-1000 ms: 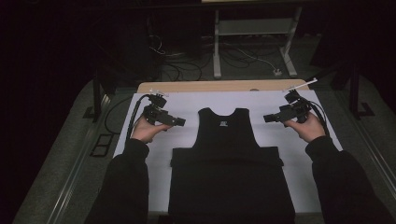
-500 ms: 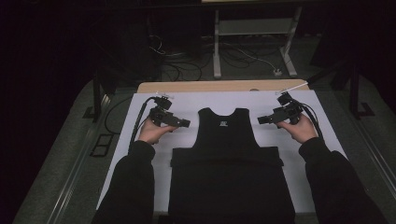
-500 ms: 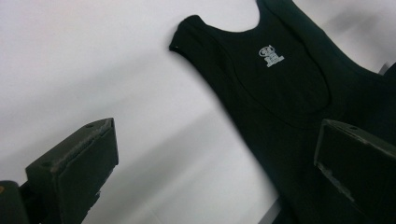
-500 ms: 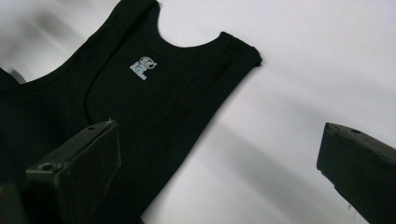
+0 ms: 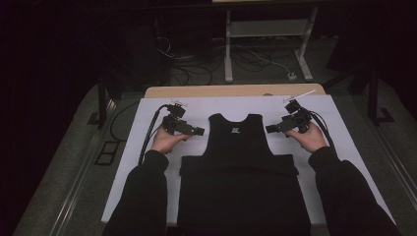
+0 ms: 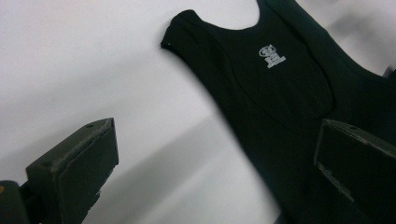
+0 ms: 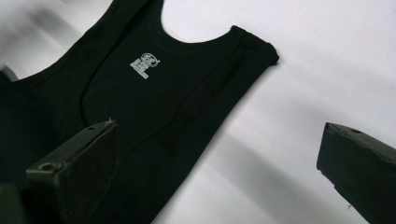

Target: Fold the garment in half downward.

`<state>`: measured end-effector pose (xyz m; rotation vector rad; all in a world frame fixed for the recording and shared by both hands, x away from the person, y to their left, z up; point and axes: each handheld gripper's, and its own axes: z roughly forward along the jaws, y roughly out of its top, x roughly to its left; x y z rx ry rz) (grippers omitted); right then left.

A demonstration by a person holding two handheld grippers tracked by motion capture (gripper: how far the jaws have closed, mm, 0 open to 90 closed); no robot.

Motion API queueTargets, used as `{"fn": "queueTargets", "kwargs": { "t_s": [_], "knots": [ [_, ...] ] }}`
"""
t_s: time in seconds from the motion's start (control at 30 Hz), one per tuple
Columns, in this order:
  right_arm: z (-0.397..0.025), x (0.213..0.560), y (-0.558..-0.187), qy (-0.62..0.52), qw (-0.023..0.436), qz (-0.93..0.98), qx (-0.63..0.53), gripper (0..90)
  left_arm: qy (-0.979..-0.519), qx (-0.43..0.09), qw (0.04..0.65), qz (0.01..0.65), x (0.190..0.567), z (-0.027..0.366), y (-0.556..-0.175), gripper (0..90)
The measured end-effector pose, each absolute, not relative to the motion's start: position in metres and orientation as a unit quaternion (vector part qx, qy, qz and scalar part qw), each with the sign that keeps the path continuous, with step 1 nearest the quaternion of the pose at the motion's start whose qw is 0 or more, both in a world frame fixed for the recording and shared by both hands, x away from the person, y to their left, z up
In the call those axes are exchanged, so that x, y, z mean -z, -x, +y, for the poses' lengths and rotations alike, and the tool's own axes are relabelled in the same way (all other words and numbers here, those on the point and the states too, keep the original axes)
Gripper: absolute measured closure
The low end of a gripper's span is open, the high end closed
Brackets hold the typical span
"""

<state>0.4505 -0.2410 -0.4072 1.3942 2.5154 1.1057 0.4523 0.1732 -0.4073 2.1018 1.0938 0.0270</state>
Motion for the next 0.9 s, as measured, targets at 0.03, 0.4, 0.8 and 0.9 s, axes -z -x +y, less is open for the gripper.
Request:
{"fn": "queueTargets", "kwargs": {
  "t_s": [0.03, 0.4, 0.8, 0.9],
  "knots": [
    [-0.24, 0.409, -0.451, -0.452, 0.03, 0.816, -0.359, 0.0, -0.823, -0.007, 0.376, 0.426, 0.408, 0.172, -0.452, 0.0],
    [-0.233, 0.417, -0.454, -0.451, 0.027, 0.819, -0.355, 0.0, -0.828, 0.0, 0.375, 0.417, 0.42, 0.157, -0.454, 0.0],
    [-0.226, 0.423, -0.455, -0.446, 0.021, 0.823, -0.352, 0.0, -0.826, 0.005, 0.38, 0.415, 0.428, 0.151, -0.455, 0.0],
    [-0.224, 0.425, -0.455, -0.446, 0.02, 0.823, -0.352, 0.0, -0.831, 0.006, 0.376, 0.411, 0.43, 0.148, -0.455, 0.0]
  ]
}}
